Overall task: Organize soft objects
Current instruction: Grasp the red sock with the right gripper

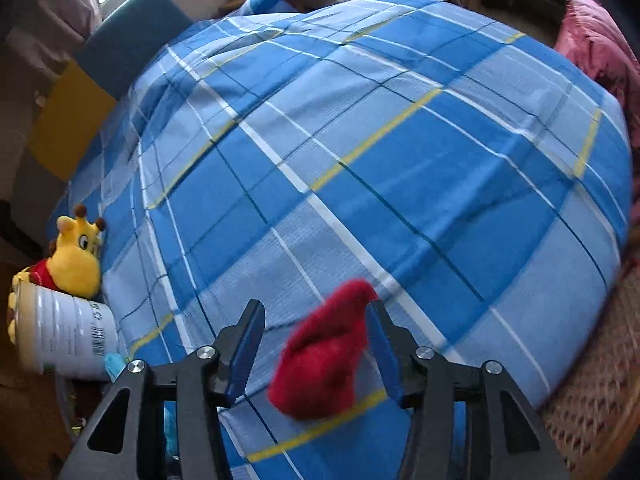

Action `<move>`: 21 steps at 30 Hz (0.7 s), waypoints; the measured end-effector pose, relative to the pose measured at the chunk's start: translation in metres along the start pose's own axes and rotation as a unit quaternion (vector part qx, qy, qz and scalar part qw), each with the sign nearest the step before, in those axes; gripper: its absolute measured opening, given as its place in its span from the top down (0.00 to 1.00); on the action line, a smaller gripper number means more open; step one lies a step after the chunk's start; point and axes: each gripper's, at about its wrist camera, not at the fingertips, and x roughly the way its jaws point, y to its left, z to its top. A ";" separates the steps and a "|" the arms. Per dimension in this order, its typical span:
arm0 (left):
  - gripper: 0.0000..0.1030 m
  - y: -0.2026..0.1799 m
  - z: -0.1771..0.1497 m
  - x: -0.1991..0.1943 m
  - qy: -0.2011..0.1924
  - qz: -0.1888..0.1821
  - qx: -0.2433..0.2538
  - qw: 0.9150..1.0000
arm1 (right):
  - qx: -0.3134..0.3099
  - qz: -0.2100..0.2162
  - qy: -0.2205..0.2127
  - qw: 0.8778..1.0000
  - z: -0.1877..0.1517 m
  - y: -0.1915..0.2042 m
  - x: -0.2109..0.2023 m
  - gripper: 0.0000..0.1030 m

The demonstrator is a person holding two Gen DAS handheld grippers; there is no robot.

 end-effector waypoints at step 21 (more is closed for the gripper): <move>0.53 0.014 -0.004 -0.076 -0.052 -0.037 -0.009 0.998 | -0.199 0.024 -0.027 0.979 0.014 0.118 -0.005 0.78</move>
